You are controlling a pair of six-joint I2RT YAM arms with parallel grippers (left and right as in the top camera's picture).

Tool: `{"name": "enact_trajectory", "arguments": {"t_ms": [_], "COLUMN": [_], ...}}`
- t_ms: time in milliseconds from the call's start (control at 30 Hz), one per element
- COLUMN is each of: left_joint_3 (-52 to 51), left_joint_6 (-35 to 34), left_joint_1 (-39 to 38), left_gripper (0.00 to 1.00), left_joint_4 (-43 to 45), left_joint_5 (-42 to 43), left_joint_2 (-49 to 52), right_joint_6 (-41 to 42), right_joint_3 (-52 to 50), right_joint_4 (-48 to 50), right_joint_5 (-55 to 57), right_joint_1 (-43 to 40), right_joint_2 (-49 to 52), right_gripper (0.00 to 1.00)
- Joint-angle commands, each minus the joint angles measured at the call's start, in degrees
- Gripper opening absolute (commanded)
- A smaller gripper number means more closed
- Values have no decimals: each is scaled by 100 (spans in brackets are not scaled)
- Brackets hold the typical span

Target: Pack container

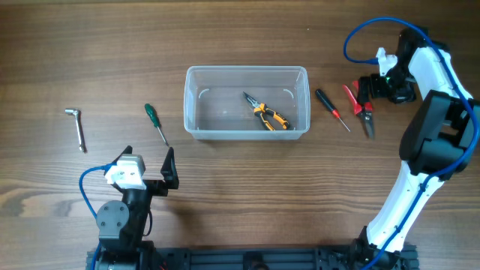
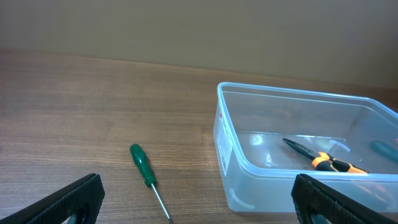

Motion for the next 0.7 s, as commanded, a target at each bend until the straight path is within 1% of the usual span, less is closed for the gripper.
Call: {"name": "enact_trajectory", "arguments": {"t_ms": [0,133,267,300,333,500,667], "left_joint_3": [-37,-37,-37,-37,-37,-37,-37], "left_joint_6": [-31,-31,-31,-31,-31,-31,-31], "left_joint_1": [-33,-33,-33,-33,-33,-33,-33], "left_gripper": [100,100,100,100,100,100,100], "left_joint_4": [22,22,22,22,22,22,22], "left_joint_5": [109,109,109,109,109,109,109], "left_joint_2": [-15,-15,-15,-15,-15,-15,-15], "right_joint_6": [90,94,131,133,133,138,240], "right_joint_3": [-219,-219,-219,-219,-219,-219,-219], "right_joint_4": [37,109,153,160,162,164,168], "right_joint_5": [-138,-140,-140,-140,-140,-140,-140], "right_joint_1": [17,17,17,20,17,20,20], "right_joint_2": [175,175,175,175,175,175,175], "right_gripper": [100,99,78,72,68,66,53]}}
